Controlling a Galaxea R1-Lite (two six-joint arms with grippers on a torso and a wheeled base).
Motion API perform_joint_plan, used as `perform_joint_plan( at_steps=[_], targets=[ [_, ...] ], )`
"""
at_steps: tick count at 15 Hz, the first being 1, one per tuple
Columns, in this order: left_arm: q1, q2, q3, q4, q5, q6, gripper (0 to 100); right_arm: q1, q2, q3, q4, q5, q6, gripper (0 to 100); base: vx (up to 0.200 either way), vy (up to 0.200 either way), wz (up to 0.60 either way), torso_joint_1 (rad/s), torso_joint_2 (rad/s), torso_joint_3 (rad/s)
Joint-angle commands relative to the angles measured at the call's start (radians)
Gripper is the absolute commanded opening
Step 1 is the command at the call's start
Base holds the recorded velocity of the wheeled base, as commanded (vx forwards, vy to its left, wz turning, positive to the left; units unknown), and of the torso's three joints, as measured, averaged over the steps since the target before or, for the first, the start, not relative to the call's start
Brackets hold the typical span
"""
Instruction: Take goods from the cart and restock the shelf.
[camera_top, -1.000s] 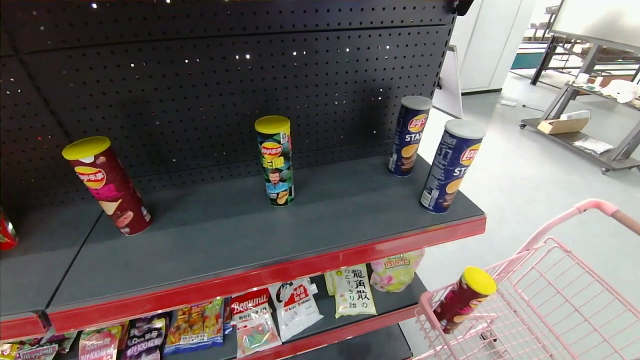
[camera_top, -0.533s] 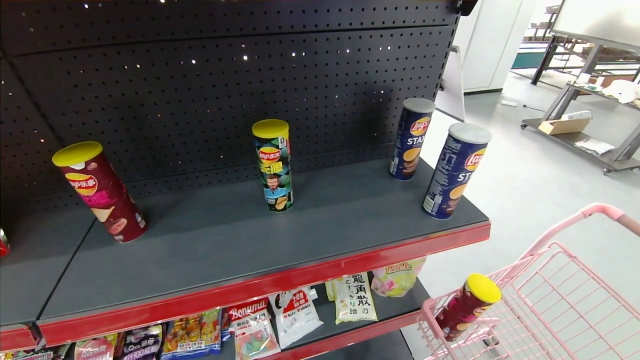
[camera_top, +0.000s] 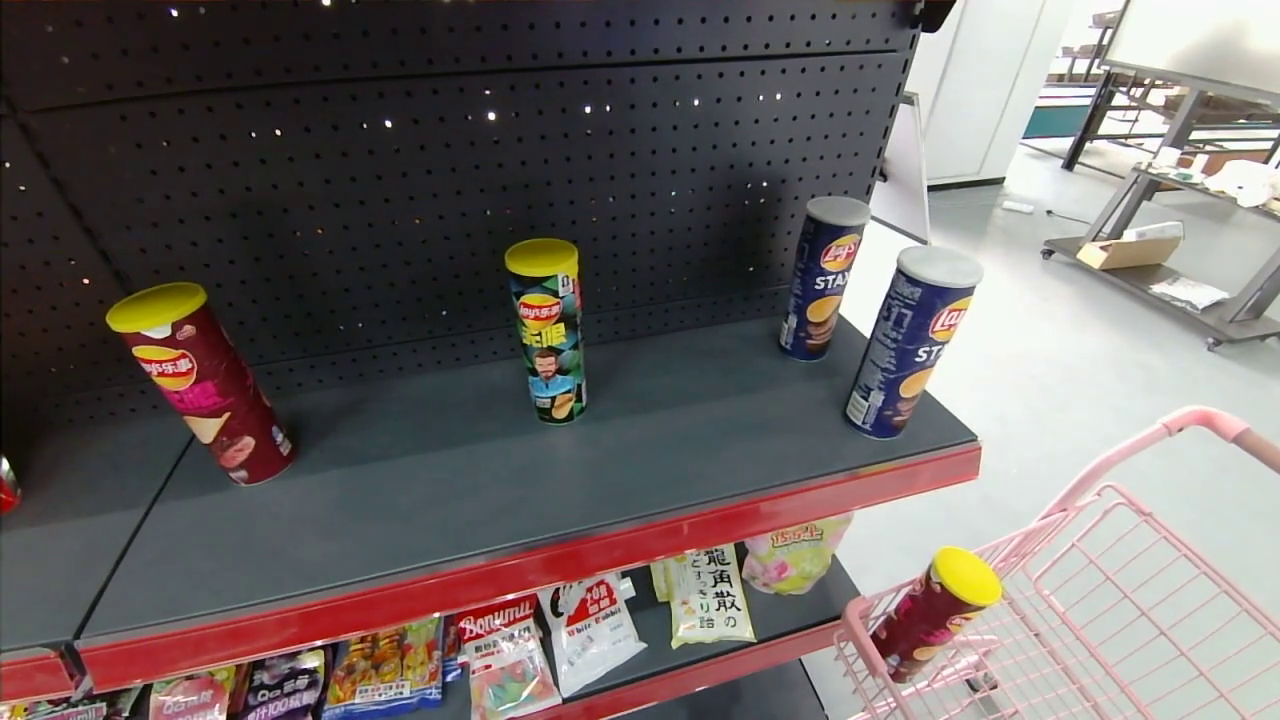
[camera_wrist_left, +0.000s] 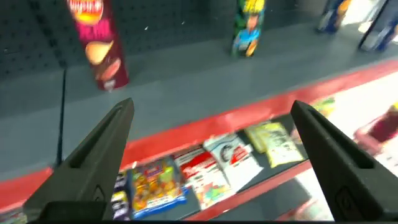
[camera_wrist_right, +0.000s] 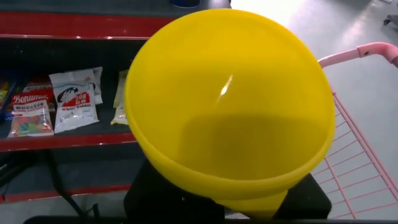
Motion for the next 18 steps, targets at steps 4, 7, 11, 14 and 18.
perform_joint_plan(
  at_steps=[4,7,11,14,18],
  targets=[
    [-0.066,0.837,-0.342,-0.185,-0.172,0.025,100,-0.005,-0.009,0.026,-0.009,-0.005,0.006,0,0.000,0.000,0.00,0.000,0.00,0.000],
    [-0.091,1.275,-0.391,-0.550,-0.465,0.148,100,0.000,-0.008,0.029,-0.009,0.000,0.024,0,0.000,0.000,0.00,0.000,0.00,0.000],
    [-0.137,1.593,-0.572,-0.725,-0.545,0.254,100,-0.002,-0.008,0.022,-0.010,-0.005,0.047,0,0.000,0.000,0.00,0.000,0.00,0.000],
    [-0.195,1.694,-0.694,-0.731,-0.537,0.255,100,-0.005,-0.009,0.018,-0.010,-0.008,0.048,0,0.000,0.000,0.00,0.000,0.00,0.000],
    [-0.199,1.775,-0.768,-0.760,-0.531,0.260,100,-0.006,-0.012,0.018,-0.009,-0.011,0.048,0,0.000,0.000,0.00,0.000,0.00,0.000]
  ],
)
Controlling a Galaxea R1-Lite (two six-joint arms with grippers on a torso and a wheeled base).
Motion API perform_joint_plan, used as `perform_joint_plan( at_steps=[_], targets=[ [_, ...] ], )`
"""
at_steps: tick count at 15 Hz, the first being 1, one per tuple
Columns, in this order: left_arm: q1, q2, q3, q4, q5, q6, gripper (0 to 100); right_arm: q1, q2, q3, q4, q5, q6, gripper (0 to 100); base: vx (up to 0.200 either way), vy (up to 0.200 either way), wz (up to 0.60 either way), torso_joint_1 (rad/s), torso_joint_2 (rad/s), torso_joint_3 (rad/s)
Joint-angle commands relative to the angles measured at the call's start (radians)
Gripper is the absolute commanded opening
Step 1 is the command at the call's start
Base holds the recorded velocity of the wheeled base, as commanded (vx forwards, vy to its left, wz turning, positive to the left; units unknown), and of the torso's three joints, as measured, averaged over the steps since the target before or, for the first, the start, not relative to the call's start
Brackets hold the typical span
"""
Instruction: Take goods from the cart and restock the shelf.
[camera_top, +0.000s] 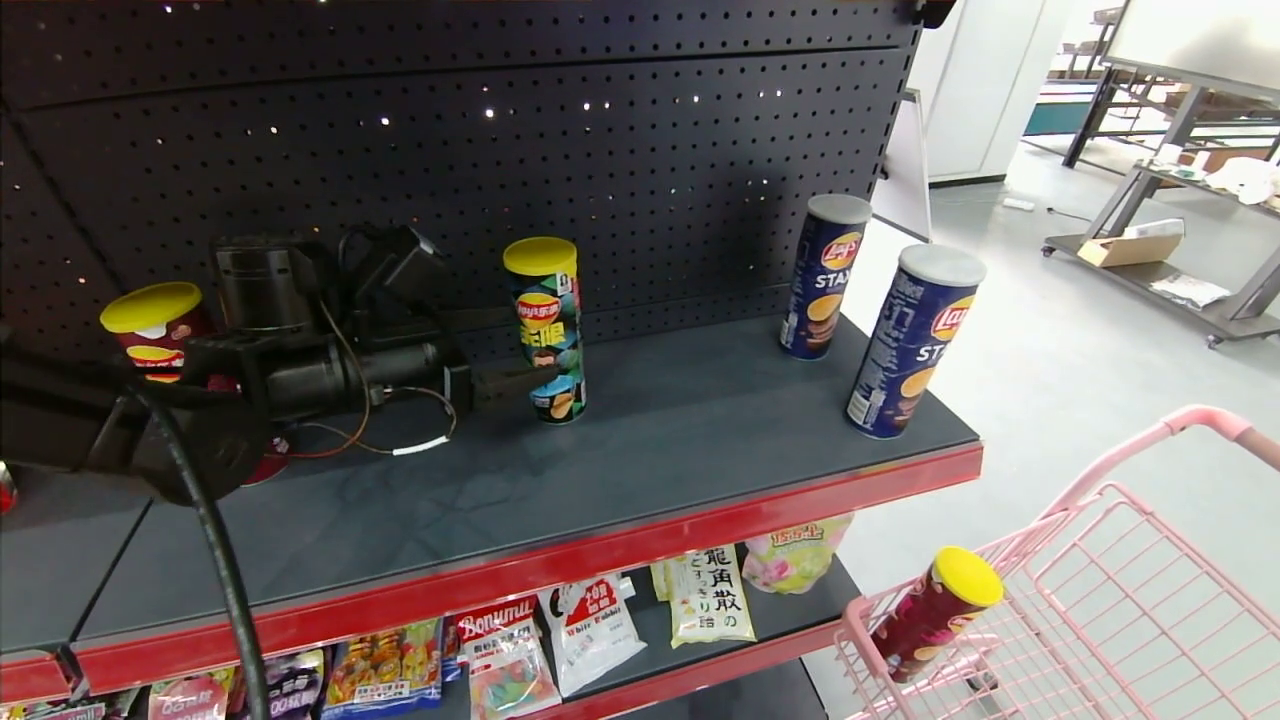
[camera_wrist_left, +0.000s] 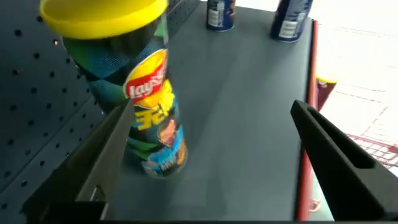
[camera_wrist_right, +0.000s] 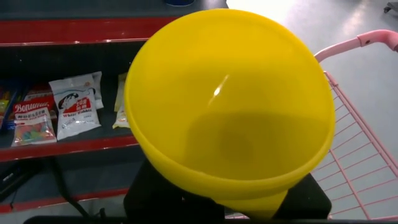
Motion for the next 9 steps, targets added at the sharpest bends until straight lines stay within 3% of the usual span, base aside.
perform_joint_plan(
  at_steps=[1,6,9],
  targets=[
    [-0.001,0.060,-0.026,-0.002,0.001,0.000,100,0.000,0.000,0.000,0.000,-0.003,0.000,0,0.000,0.000,0.00,0.000,0.00,0.000],
    [0.056,0.073,-0.053,-0.003,0.005,0.001,100,0.000,0.000,0.000,0.000,-0.003,0.000,0,0.000,0.000,0.00,0.000,0.00,0.000],
    [0.070,0.126,-0.165,-0.002,-0.005,-0.002,100,0.000,0.000,0.003,0.001,-0.006,0.000,0,0.000,0.000,0.00,0.000,0.00,0.000]
  ],
)
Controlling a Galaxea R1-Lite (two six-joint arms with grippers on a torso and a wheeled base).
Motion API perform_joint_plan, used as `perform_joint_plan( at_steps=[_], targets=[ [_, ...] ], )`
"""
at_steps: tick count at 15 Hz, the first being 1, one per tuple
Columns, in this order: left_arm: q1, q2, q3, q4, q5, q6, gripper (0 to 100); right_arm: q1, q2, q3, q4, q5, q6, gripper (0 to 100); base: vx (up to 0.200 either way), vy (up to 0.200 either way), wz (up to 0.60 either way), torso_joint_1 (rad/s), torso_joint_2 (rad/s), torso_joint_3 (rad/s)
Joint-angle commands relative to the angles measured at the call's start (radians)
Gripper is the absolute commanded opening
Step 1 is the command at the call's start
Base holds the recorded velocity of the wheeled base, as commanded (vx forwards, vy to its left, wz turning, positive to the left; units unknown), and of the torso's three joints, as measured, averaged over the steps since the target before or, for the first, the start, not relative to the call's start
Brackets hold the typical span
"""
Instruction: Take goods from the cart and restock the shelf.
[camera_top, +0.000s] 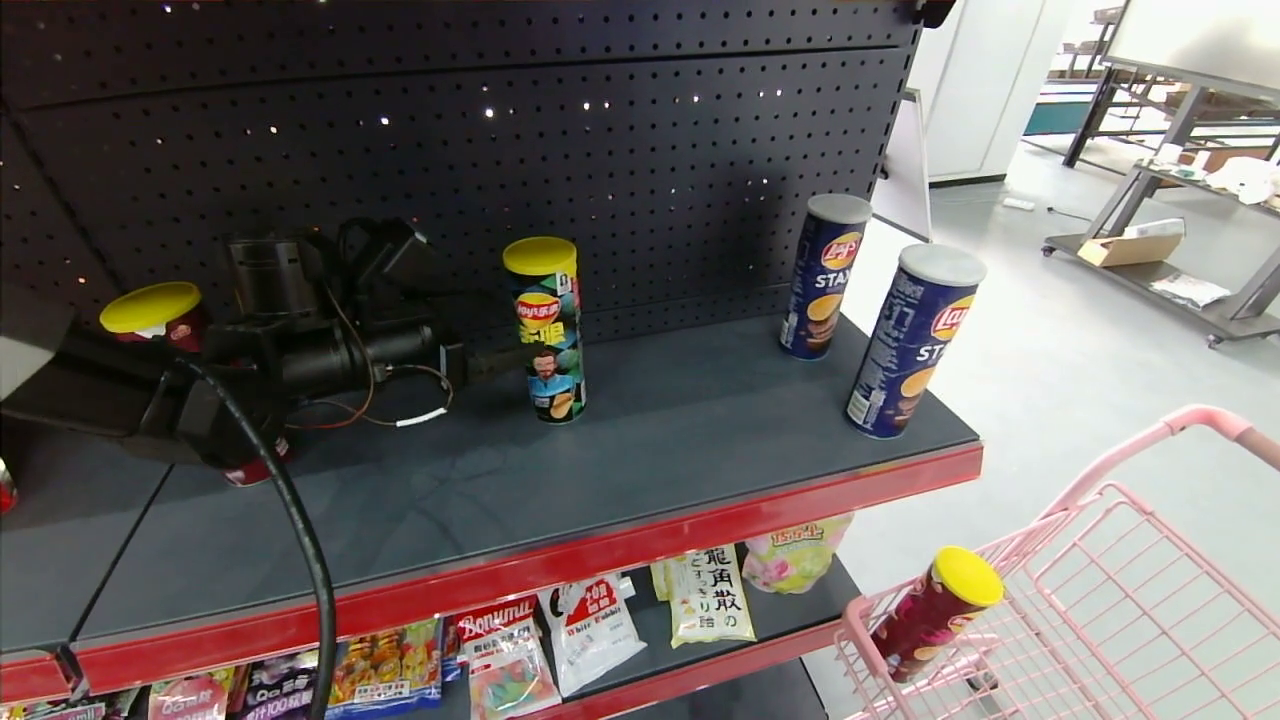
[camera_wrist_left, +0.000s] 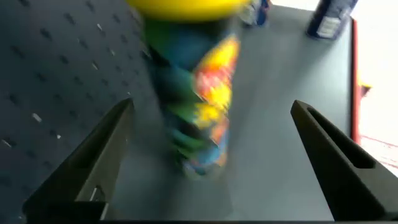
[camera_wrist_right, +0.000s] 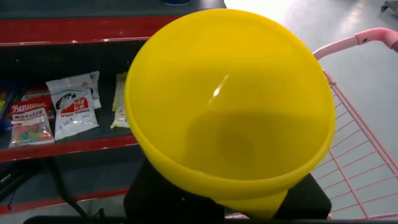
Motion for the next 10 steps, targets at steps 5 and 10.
perform_joint_plan(
  at_steps=[5,10],
  targets=[
    [0.002,0.083,-0.136,0.000,-0.081,-0.005,100,0.000,0.002,-0.001,0.000,-0.001,0.000,0,0.000,0.000,0.00,0.000,0.00,0.000],
    [-0.001,0.134,-0.195,-0.001,-0.081,-0.006,100,0.000,0.000,0.001,0.001,-0.001,-0.002,0,0.000,0.000,0.00,0.000,0.00,0.000]
  ],
)
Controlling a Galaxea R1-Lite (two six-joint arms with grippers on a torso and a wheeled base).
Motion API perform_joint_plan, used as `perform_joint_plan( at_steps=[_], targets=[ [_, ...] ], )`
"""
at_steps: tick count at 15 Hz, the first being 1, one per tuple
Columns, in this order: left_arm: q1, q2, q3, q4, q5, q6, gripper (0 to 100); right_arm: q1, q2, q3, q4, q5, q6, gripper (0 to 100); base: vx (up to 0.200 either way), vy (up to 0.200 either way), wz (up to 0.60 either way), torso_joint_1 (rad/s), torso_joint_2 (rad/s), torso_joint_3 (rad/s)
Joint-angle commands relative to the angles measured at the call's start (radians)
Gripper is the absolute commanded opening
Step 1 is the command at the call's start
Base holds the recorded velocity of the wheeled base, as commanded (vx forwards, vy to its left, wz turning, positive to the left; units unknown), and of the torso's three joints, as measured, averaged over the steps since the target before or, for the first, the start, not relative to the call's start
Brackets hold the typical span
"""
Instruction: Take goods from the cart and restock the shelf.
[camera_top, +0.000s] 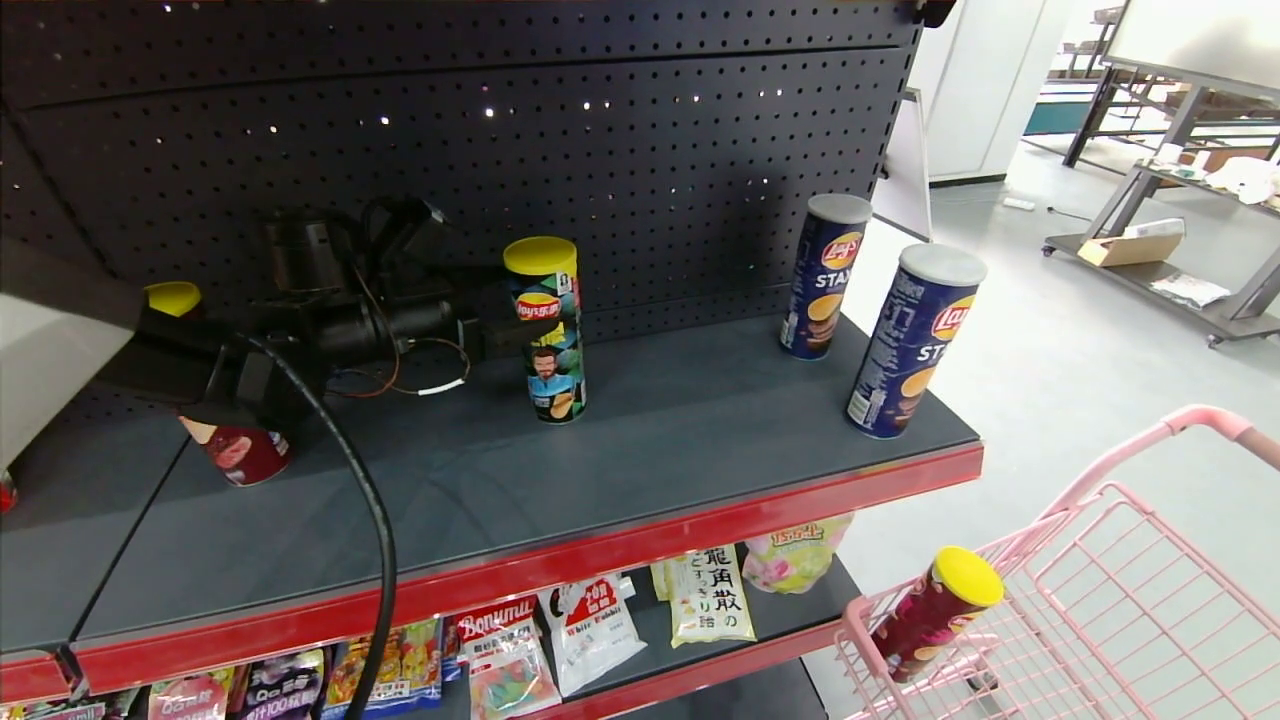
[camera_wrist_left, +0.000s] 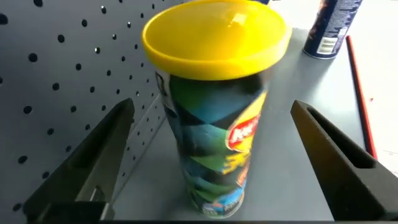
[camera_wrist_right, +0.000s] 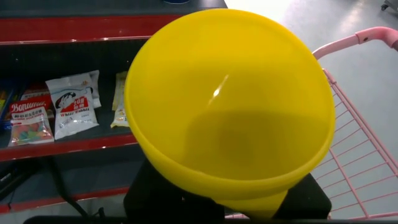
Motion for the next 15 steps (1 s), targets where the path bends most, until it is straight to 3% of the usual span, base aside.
perform_joint_plan(
  at_steps=[1,7,13,14,15],
  targets=[
    [0.000,0.032,-0.026,-0.002,0.000,0.000,100,0.000,0.001,0.000,0.000,0.000,0.000,0,0.000,0.000,0.00,0.000,0.00,0.000],
    [-0.024,0.081,-0.126,0.007,-0.003,-0.007,100,0.000,0.002,0.001,0.001,0.000,-0.001,0,0.000,0.000,0.00,0.000,0.00,0.000],
    [-0.036,0.106,-0.132,0.003,-0.003,-0.017,100,0.000,0.002,0.000,0.004,0.002,-0.001,0,0.000,0.000,0.00,0.000,0.00,0.000],
    [-0.039,0.109,-0.132,0.003,-0.002,-0.015,0,0.000,0.002,0.000,0.004,0.000,-0.001,0,0.000,0.000,0.00,0.000,0.00,0.000],
    [-0.039,0.116,-0.137,0.001,-0.005,-0.017,0,0.000,0.002,0.001,0.004,0.002,-0.001,0,0.000,0.000,0.00,0.000,0.00,0.000]
  ],
)
